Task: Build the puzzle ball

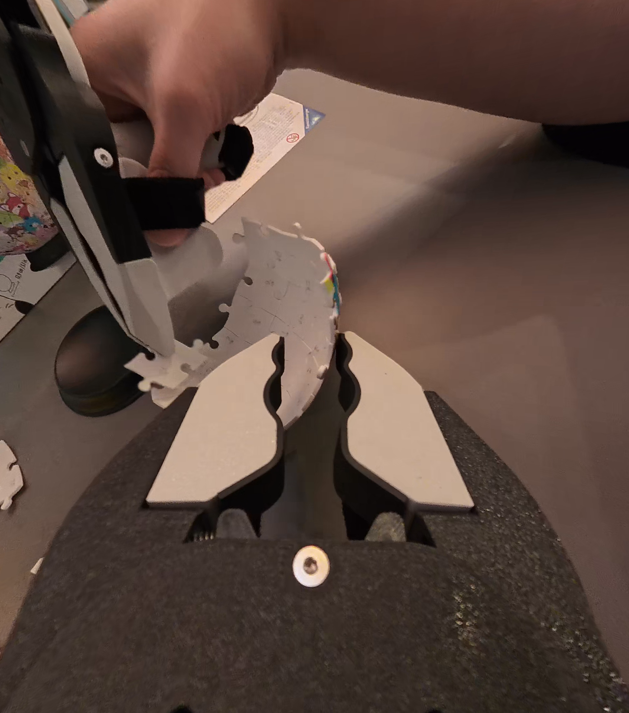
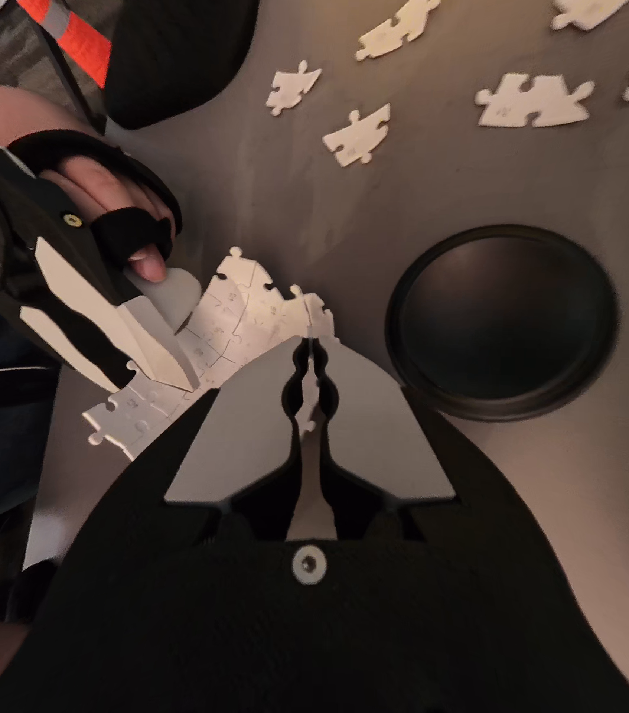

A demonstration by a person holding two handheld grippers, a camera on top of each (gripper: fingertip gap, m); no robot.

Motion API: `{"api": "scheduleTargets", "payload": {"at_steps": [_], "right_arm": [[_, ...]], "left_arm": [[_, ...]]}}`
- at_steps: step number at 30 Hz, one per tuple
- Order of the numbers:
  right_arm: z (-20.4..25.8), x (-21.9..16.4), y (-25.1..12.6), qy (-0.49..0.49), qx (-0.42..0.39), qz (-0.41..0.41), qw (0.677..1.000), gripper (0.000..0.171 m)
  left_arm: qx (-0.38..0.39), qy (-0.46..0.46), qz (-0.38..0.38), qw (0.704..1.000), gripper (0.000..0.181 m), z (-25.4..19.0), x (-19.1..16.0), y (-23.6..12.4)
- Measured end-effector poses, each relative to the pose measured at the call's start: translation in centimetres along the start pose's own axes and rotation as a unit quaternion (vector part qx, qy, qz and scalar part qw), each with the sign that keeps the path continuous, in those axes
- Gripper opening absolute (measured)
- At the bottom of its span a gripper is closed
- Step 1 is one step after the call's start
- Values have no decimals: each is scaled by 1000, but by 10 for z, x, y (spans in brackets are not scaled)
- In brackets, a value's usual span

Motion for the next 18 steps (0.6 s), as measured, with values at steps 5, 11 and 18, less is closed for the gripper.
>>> {"api": "scheduleTargets", "payload": {"at_steps": [5,11,18], "right_arm": [[-13,1,-10,17,-12,-36,999,3],[-19,0,-7,21,-5,-27,999,3],[-26,-1,3,36,6,-5,999,4]], "left_arm": [[-11,-23,-9,1000,27,4,1,0],[-22,-50,-26,998,27,9,4,-3],[-38,-87,-53,994,28,16,10,-8]]}}
Point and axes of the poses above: each gripper's, where its closed fingertips meet, y out along the fingers, x out of its top, z = x × y across the jaws, the point moved 4 cm from there along -y, back along the fingers, and after that the axes turned 2 degrees about x, right-handed, at the moved point
